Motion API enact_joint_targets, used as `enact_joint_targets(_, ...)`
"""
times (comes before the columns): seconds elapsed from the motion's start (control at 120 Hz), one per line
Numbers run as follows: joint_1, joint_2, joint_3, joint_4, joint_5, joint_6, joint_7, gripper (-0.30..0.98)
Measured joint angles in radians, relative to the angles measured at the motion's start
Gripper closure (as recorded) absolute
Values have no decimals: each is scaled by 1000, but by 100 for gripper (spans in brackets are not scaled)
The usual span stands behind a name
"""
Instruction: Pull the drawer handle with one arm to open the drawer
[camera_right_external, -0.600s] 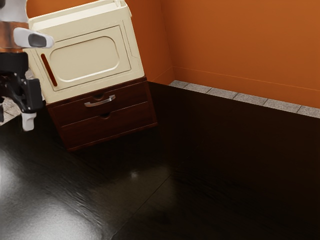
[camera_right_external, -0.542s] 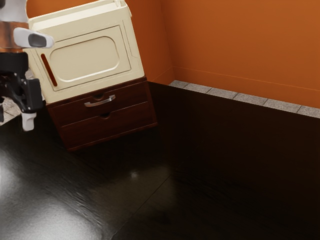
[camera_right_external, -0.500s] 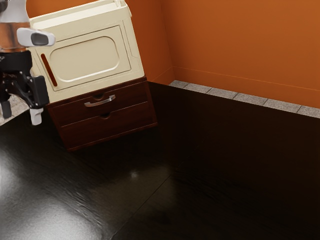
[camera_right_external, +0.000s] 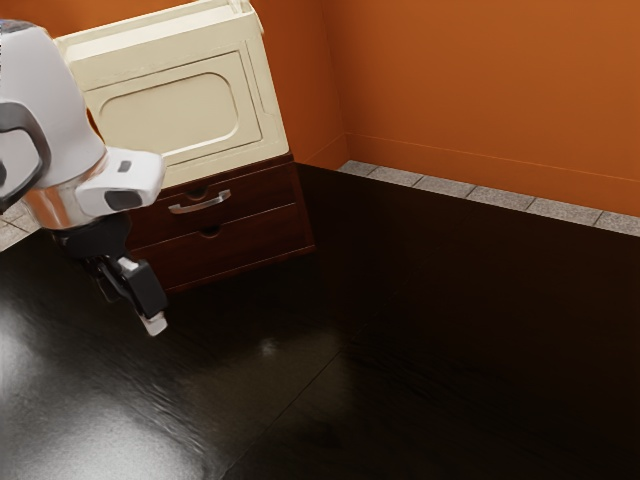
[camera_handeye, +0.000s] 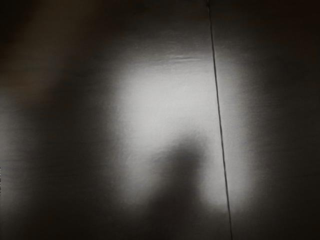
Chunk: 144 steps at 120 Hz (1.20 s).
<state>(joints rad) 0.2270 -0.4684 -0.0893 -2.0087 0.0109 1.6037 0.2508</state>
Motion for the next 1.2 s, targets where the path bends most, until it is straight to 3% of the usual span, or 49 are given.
enact_joint_targets(0.258,56,137,-16,25,-5,238,397,0)
enact_joint_targets(0.542,136,230,-18,54,15,481,662,0)
enact_joint_targets(1.2,175,454,-8,214,39,566,950,0)
